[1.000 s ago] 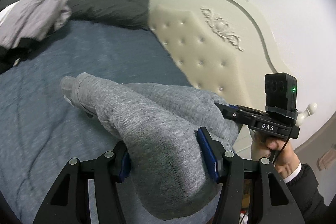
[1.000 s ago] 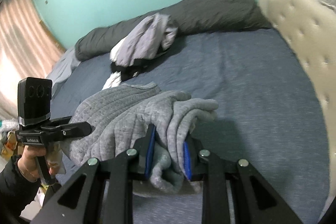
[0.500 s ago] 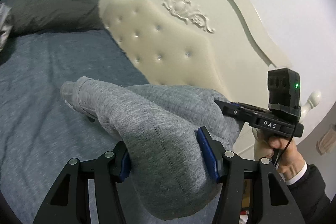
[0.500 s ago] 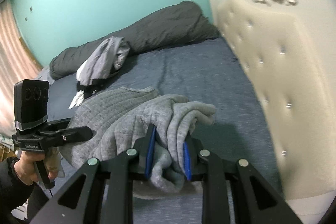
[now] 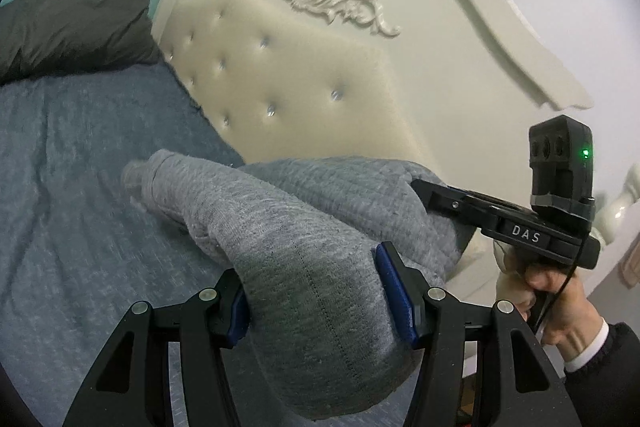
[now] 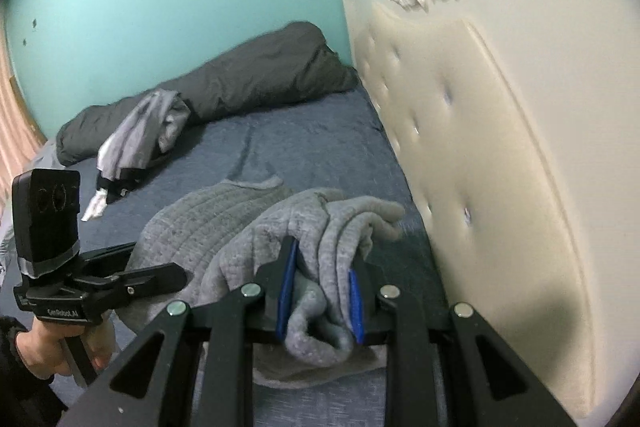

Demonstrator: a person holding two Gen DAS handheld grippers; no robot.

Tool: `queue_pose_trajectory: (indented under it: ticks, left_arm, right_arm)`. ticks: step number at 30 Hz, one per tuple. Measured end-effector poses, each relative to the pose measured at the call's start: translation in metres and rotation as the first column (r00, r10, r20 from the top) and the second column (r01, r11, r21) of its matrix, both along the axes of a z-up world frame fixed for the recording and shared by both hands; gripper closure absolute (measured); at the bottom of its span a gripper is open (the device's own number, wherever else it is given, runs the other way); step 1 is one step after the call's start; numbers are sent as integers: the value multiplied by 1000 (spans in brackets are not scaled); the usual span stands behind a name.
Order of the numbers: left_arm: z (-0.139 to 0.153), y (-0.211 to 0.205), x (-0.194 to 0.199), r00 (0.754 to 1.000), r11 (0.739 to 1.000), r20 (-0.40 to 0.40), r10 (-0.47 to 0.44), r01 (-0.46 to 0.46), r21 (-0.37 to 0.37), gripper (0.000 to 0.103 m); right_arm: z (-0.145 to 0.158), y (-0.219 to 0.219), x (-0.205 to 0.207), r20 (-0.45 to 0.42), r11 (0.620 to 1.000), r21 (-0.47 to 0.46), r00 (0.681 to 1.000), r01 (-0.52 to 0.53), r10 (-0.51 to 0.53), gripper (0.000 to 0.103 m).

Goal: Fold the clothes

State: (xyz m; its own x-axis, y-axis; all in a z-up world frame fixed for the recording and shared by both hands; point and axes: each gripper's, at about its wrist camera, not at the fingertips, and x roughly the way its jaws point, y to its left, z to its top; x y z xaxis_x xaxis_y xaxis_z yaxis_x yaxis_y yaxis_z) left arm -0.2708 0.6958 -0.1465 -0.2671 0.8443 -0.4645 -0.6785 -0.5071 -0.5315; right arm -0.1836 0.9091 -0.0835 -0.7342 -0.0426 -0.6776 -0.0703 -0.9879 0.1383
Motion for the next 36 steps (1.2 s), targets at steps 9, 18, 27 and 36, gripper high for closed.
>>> queue_pose_trajectory:
  ticks: [9,18,27,36]
  left_arm:
    - [-92,18,17,988,998,153,-11,21,-60,42]
    - [-122,5,28,946,1000,323,-4,4,-1,43]
    - [-156,-7,35,885,999,466,-4,25,-40,41]
    - [-146,-50,39,890,999,454,30,-13,-41,32]
  right_arm:
    - [-90,18,19,158,997,-58,987,48,-38,80]
    - [-106,32,42,215,983,-160,975,94,-58,80]
    - [-148,47,56,335,964,-168,931,208,-143,78]
    - [-126,52,93,229,954,-108,941,280,-250,72]
